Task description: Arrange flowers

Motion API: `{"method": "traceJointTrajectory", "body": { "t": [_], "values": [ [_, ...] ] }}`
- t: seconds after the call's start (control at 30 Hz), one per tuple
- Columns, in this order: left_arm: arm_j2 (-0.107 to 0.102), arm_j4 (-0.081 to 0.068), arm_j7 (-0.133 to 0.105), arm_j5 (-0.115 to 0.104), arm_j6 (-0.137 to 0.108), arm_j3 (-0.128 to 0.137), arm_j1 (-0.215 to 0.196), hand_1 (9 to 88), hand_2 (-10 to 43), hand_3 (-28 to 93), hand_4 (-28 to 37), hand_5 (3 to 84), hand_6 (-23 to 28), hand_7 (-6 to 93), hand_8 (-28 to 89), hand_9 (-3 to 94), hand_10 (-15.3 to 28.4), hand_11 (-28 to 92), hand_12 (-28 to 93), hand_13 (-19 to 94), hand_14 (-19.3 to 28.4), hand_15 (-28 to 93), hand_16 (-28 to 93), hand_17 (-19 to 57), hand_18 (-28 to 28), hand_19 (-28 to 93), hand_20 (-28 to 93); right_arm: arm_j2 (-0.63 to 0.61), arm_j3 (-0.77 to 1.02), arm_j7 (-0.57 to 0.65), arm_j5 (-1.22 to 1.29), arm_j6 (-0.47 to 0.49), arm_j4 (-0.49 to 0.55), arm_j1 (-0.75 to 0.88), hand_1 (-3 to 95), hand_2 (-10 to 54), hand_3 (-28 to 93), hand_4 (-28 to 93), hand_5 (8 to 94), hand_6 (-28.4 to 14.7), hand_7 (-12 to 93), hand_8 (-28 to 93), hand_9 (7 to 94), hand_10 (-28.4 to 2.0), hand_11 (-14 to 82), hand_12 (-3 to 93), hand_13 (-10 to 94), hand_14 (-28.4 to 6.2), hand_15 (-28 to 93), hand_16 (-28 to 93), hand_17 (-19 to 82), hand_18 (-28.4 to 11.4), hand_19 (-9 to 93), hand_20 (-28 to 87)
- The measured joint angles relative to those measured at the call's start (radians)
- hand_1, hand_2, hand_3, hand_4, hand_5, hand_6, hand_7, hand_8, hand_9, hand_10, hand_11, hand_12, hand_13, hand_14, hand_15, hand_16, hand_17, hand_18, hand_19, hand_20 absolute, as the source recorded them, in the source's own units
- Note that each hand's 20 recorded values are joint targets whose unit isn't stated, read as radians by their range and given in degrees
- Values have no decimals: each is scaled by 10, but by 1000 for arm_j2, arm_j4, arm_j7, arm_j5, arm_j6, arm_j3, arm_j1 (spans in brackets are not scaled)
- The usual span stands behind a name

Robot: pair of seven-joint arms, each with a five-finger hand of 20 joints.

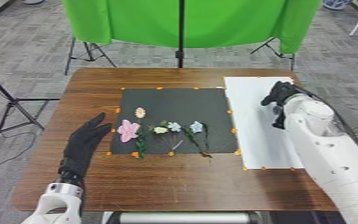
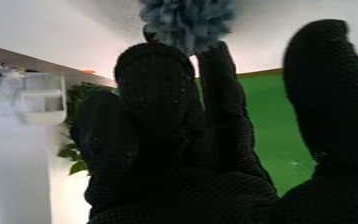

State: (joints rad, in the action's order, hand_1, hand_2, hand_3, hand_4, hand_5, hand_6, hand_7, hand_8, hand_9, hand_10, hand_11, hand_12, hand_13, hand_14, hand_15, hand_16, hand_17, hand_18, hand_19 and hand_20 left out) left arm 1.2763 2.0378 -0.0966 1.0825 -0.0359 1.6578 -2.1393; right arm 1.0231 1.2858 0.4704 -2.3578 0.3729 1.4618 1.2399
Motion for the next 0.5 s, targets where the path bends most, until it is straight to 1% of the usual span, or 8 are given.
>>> {"method": "traceJointTrajectory", "body": {
  "t": [0.1, 0.17, 0.33, 0.43, 0.47, 0.5],
  "values": [
    [0, 0, 0, 0, 0, 0, 0, 194, 8, 647, -272, 401, 36, 43, -54, 445, 130, 129, 120, 318, 131, 88, 2, 50, 102, 13, 161, -26, -1, 17, 1, 87, 61, 22, 330, -95, 620, -137, 572, -14, 115, -75, 706, -184, 125, 189, 846, -56, 586, 322, 593, -133, 932, 504],
    [0, 0, 0, 0, 0, 0, 0, 194, 8, 646, -272, 400, 37, 43, -53, 445, 131, 129, 120, 317, 131, 88, 2, 50, 102, 13, 161, -42, -2, 17, -6, 118, 96, 38, 336, -95, 619, -136, 574, -12, 114, -74, 704, -184, 124, 190, 846, -56, 585, 323, 593, -133, 932, 505],
    [0, 0, 0, 1, 0, 0, 0, 194, 8, 646, -271, 400, 37, 42, -54, 445, 131, 129, 120, 317, 132, 88, 2, 49, 103, 13, 161, -66, -10, 3, -59, 115, 135, 71, 361, -95, 618, -138, 572, -11, 112, -71, 702, -184, 125, 193, 846, -56, 585, 326, 593, -133, 932, 507],
    [0, 0, 0, 1, 1, 0, 1, 194, 8, 647, -271, 400, 37, 41, -53, 445, 131, 129, 120, 317, 132, 87, 2, 49, 102, 13, 161, -70, -5, -1, -61, 115, 149, 95, 407, -95, 622, -151, 582, -9, 126, -68, 705, -178, 133, 197, 846, -52, 587, 325, 595, -129, 932, 504],
    [1, 0, 0, 1, 1, 0, 1, 194, 8, 646, -272, 400, 37, 41, -53, 445, 130, 129, 120, 317, 132, 87, 2, 49, 102, 13, 160, -71, 0, -1, -60, 114, 157, 104, 450, -95, 622, -160, 596, -7, 145, -65, 712, -172, 145, 202, 851, -45, 588, 324, 602, -122, 932, 501],
    [2, 0, 0, 1, 1, 0, 1, 194, 8, 647, -271, 400, 37, 41, -53, 445, 130, 129, 120, 317, 131, 88, 2, 49, 102, 13, 160, -71, 5, -1, -59, 113, 166, 112, 465, -95, 623, -163, 600, -7, 153, -65, 715, -171, 149, 204, 853, -43, 588, 323, 603, -120, 932, 500]
  ]
}}
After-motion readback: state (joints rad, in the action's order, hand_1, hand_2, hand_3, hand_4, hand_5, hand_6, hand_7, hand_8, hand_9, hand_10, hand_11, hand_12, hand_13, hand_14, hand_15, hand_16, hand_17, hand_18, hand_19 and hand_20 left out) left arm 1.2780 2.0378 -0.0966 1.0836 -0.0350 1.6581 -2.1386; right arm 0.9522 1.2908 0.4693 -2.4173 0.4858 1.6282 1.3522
